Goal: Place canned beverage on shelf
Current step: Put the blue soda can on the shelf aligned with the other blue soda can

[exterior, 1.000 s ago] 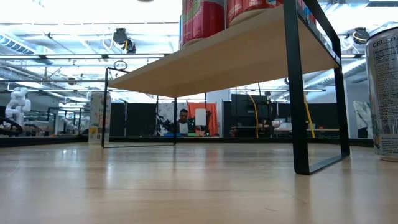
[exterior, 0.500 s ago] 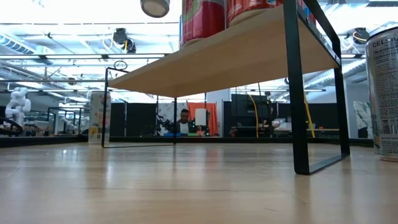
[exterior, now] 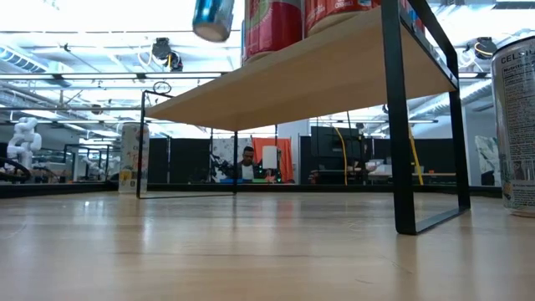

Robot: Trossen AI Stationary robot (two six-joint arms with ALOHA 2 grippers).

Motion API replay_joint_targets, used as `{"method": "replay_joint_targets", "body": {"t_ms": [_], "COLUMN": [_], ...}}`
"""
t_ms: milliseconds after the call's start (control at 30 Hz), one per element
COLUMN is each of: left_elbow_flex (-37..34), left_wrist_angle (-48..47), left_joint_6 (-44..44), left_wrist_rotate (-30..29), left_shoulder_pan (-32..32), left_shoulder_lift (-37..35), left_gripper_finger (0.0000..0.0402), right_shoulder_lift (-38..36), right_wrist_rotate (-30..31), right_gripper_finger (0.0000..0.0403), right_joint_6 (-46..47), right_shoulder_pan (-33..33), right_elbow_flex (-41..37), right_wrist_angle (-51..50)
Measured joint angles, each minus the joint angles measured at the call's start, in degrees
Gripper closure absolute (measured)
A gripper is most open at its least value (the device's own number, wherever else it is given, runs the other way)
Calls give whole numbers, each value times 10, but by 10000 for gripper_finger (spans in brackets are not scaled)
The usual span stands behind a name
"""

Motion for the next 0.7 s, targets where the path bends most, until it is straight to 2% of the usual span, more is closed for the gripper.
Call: {"method": "replay_joint_targets", "body": {"t_ms": [100,233,500,700], "left_elbow_flex": [-27,-93,-208,-241], "left_wrist_angle": [10,69,296,362], "left_joint_6": [-25,-54,27,28], "left_wrist_rotate": [0,-23,-27,-4], "left_shoulder_pan": [4,-9,0,17], "left_shoulder_lift": [4,-8,-31,-31], "left_gripper_finger": [164,164,164,164], "right_shoulder_lift": [0,0,0,0], "right_wrist_rotate": [0,-1,-2,-2], "right_gripper_finger": [101,101,101,101], "right_joint_6": [-6,-6,7,22], "right_shoulder_pan": [0,0,0,0], "right_elbow_flex": [0,0,0,0], "right_wrist_angle": [0,0,0,0]}}
